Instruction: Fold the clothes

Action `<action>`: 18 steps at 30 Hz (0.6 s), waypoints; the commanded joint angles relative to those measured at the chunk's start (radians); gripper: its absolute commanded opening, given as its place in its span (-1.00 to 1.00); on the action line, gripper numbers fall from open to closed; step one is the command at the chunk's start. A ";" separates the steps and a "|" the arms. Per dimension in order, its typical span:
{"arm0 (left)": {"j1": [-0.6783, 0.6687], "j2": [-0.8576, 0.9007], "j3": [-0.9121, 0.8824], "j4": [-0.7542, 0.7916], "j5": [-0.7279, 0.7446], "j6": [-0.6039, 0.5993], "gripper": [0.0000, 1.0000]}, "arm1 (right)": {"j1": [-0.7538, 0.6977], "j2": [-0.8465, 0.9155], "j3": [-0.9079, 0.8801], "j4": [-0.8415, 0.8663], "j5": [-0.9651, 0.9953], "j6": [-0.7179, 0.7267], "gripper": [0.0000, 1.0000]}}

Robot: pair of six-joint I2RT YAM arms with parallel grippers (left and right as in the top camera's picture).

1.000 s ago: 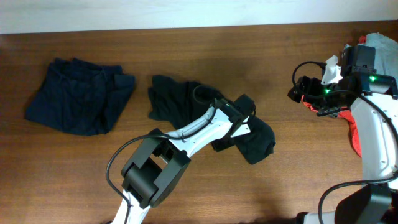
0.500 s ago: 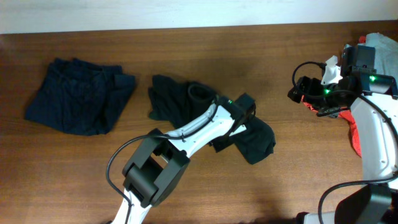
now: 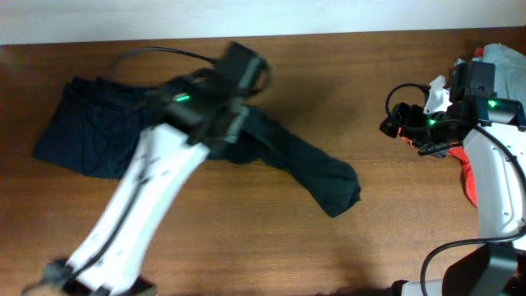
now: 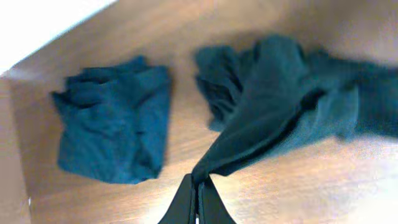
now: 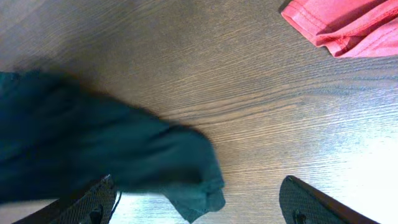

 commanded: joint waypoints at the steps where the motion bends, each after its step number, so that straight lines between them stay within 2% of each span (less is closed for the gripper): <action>1: 0.047 -0.053 0.001 -0.007 -0.034 -0.016 -0.99 | 0.057 -0.012 -0.024 0.000 -0.010 -0.006 0.77; 5: 0.079 -0.081 0.001 -0.007 -0.034 -0.016 -0.99 | 0.146 0.014 -0.084 0.027 0.002 -0.021 0.77; 18: 0.088 -0.082 0.001 -0.003 -0.067 -0.009 -0.99 | 0.264 0.038 -0.265 0.074 -0.006 -0.035 0.77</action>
